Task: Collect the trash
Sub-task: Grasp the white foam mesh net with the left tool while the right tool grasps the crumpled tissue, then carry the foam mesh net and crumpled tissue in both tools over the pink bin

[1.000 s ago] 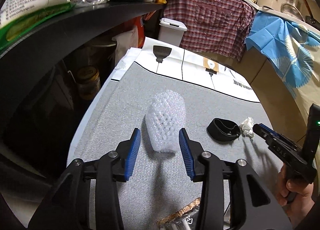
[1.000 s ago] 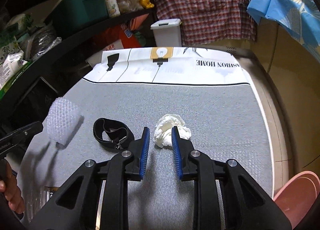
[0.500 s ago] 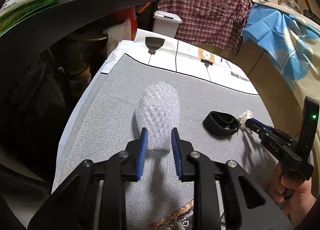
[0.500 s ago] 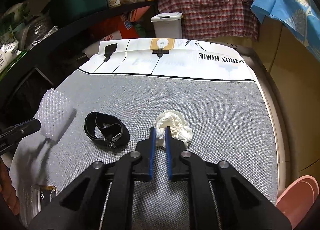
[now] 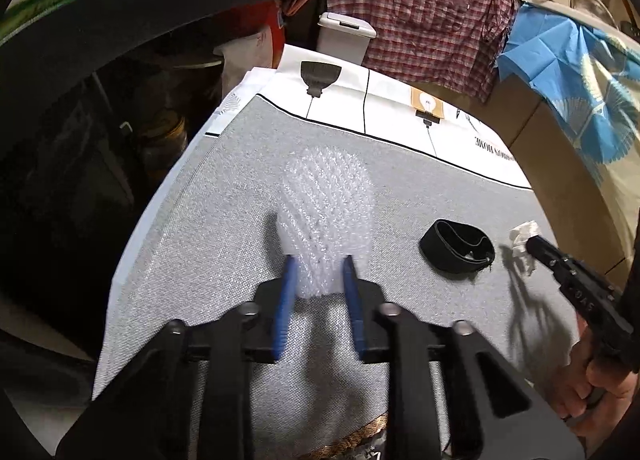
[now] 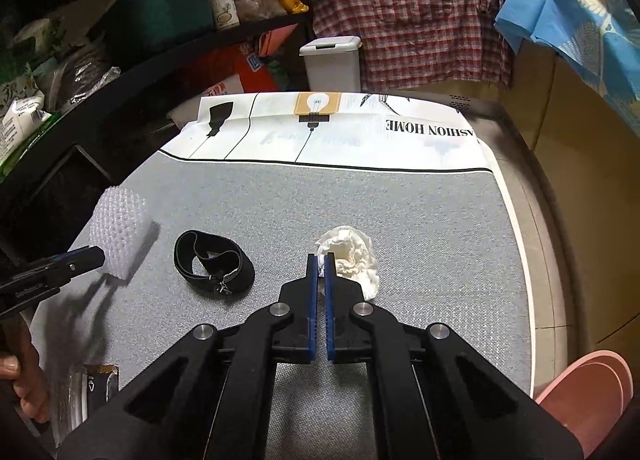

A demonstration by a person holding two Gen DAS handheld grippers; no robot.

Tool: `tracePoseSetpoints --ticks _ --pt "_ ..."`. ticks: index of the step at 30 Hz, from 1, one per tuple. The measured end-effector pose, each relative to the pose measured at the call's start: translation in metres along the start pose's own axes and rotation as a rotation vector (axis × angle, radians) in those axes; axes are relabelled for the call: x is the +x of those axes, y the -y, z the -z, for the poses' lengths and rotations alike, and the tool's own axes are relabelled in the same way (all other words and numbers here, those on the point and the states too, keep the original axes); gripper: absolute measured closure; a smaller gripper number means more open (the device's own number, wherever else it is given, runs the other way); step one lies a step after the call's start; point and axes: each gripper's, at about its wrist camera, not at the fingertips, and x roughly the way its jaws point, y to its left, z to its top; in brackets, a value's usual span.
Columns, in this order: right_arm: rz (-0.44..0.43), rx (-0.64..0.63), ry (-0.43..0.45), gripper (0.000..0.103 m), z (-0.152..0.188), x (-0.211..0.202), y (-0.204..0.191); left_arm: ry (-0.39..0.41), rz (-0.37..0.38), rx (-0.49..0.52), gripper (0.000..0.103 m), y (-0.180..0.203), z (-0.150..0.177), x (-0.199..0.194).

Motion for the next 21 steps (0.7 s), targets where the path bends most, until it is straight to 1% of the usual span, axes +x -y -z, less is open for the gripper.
tracePoseSetpoints --ticks 1,4,12,21 --pt "-0.001 -0.002 0.004 0.1 -0.001 -0.002 0.0 0.008 0.004 0.007 0.088 0.001 0.0 -0.002" --pt "-0.008 -0.007 0.017 0.1 -0.002 -0.008 -0.001 0.023 0.008 0.019 0.09 0.004 -0.002 -0.009" --pt "-0.018 -0.04 0.057 0.1 -0.005 -0.033 -0.012 0.073 0.015 0.047 0.091 0.013 -0.003 -0.031" --pt "-0.01 -0.08 0.098 0.1 0.0 -0.068 -0.02 0.12 0.038 0.081 0.091 0.029 0.001 -0.059"
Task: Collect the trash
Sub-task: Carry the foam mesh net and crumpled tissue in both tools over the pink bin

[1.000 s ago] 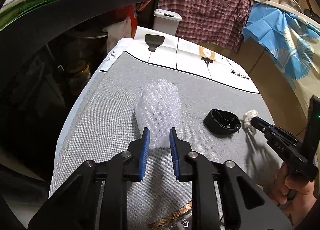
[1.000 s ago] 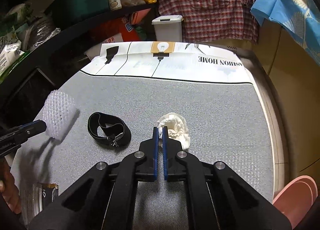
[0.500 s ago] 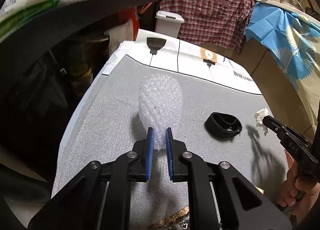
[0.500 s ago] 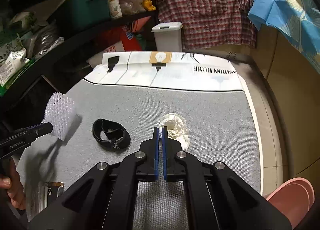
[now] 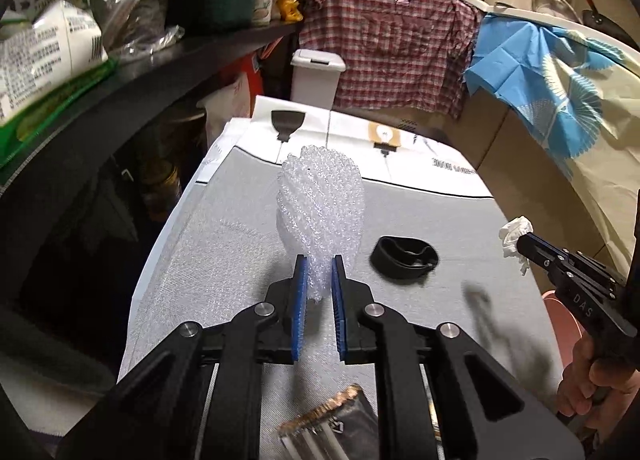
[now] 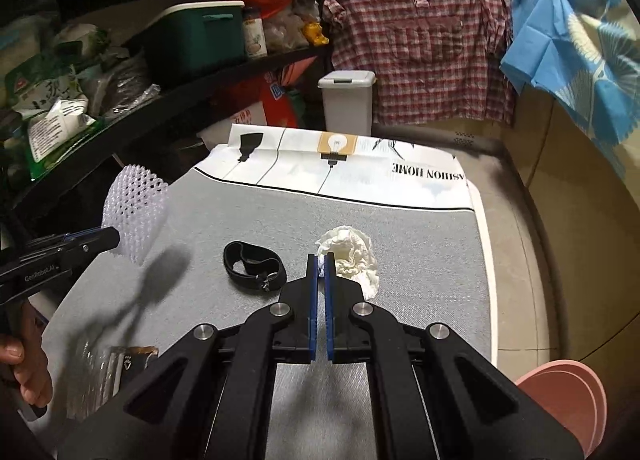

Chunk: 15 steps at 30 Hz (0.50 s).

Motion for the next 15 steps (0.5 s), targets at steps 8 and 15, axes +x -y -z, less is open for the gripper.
tracePoseSetpoints --ticks 8,15 --pt "-0.001 0.001 0.05 0.1 -0.004 -0.054 0.007 0.038 0.043 0.031 0.091 0.022 0.001 -0.03" --pt "0.025 0.006 0.1 0.1 -0.013 -0.107 0.013 0.059 0.081 0.043 0.091 0.04 0.004 -0.053"
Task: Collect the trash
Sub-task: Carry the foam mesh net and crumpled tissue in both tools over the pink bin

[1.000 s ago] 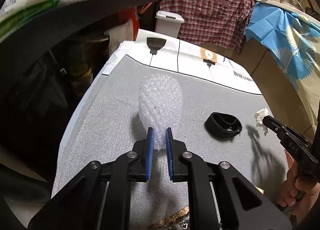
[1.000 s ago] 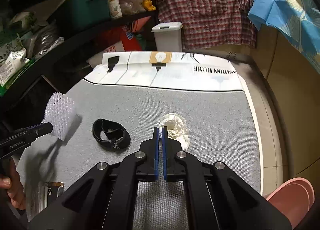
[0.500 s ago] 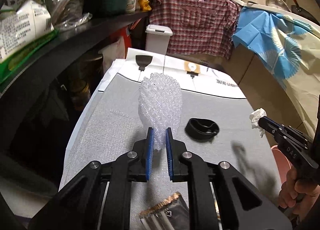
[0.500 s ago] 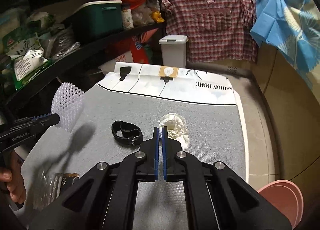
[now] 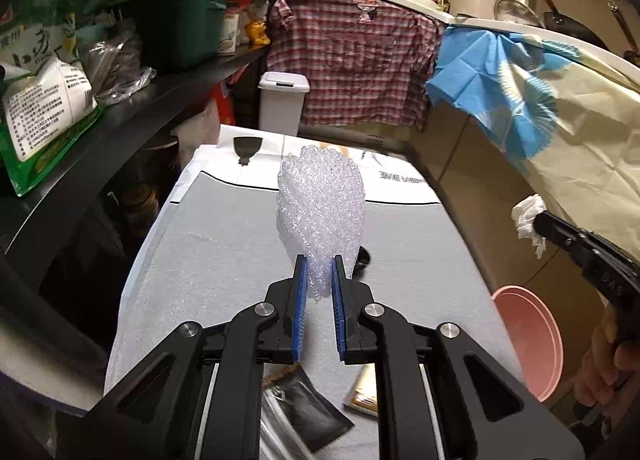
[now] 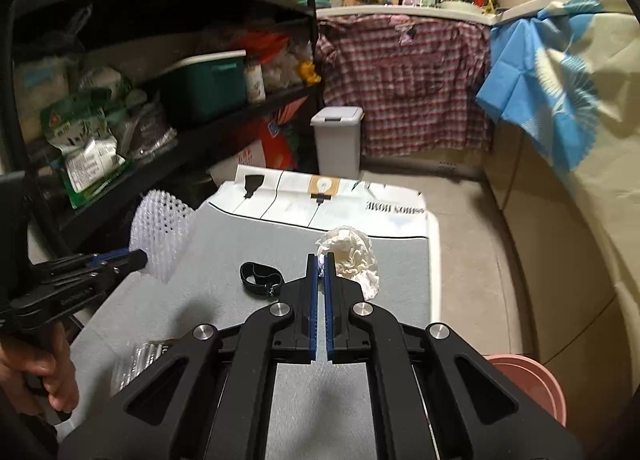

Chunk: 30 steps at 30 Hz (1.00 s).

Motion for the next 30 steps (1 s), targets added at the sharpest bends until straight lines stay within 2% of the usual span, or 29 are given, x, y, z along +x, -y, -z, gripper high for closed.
tracePoseSetpoints --ticks 12,16,24,30 --pt "0.04 -0.003 0.058 0.1 0.01 -0.083 0.019 0.013 0.036 0.029 0.091 0.027 0.01 -0.027" --pt "0.076 -0.012 0.081 0.1 0.019 -0.102 0.028 0.023 0.044 0.042 0.091 0.035 0.011 -0.035" --pt "0.115 0.041 0.066 0.1 0.047 -0.103 0.049 0.019 0.056 0.062 0.091 0.052 0.016 -0.038" --pt "0.152 0.079 0.061 0.1 0.056 -0.104 0.067 0.011 0.074 0.086 0.091 0.072 0.02 -0.036"
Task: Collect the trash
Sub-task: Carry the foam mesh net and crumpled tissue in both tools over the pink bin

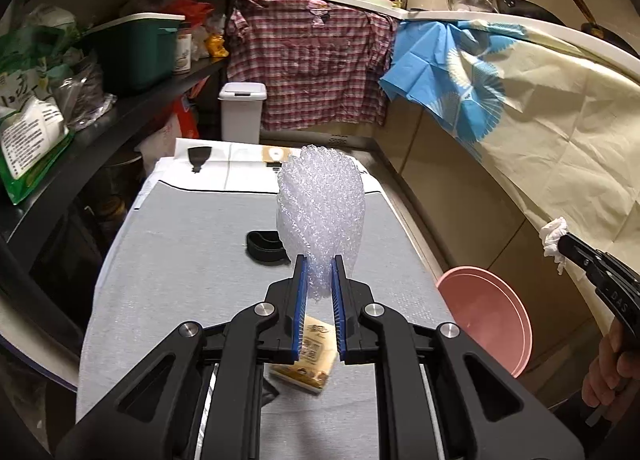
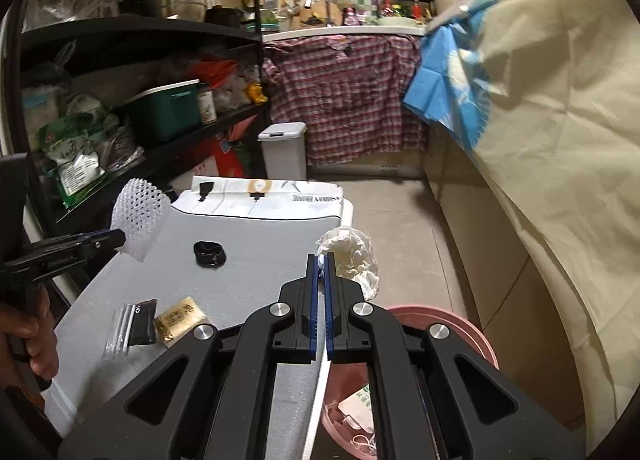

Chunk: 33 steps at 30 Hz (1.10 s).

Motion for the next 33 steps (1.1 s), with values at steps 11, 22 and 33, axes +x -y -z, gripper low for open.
tracePoseSetpoints --ticks 11,22,33 --pt "0.073 0.06 -0.003 0.1 0.007 -0.003 0.041 -0.016 0.072 0.054 0.091 0.048 0.005 0.011" --pt "0.107 0.087 -0.013 0.1 0.011 -0.004 0.059 -0.035 0.168 0.104 0.091 0.096 0.009 0.028" --pt "0.149 0.099 -0.034 0.1 0.015 -0.002 0.073 -0.06 0.265 0.157 0.091 0.143 0.016 0.044"
